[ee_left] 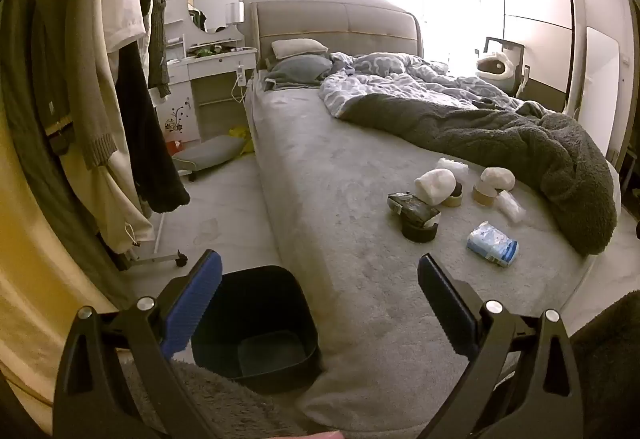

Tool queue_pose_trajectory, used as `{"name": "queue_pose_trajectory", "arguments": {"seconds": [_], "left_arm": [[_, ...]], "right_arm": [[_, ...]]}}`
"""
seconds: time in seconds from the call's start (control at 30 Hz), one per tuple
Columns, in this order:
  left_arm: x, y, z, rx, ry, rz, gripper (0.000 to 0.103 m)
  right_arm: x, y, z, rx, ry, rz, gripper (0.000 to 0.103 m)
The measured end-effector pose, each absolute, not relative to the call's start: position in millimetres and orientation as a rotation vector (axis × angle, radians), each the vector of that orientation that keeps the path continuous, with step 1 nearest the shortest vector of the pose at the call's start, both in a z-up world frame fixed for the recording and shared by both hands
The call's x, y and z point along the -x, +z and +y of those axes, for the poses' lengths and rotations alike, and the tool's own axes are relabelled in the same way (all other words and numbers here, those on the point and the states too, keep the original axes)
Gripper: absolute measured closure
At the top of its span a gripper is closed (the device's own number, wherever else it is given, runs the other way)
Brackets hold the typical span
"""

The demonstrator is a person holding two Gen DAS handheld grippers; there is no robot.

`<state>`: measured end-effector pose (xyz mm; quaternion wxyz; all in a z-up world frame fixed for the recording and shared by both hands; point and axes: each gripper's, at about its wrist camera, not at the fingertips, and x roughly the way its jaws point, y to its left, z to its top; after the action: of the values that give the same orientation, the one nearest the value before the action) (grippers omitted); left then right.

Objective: Collect trash

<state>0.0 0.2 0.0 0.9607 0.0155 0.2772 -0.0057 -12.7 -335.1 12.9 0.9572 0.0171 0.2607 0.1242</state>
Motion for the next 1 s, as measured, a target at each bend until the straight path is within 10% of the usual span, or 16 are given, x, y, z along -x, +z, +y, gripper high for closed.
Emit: {"name": "queue_pose_trajectory", "arguments": {"seconds": [1.0], "left_arm": [[-0.3, -0.1, 0.4, -0.029, -0.013, 0.567, 0.003]], "right_arm": [[12.0, 13.0, -333.2, -0.036, 0.253, 0.535, 0.003]]}}
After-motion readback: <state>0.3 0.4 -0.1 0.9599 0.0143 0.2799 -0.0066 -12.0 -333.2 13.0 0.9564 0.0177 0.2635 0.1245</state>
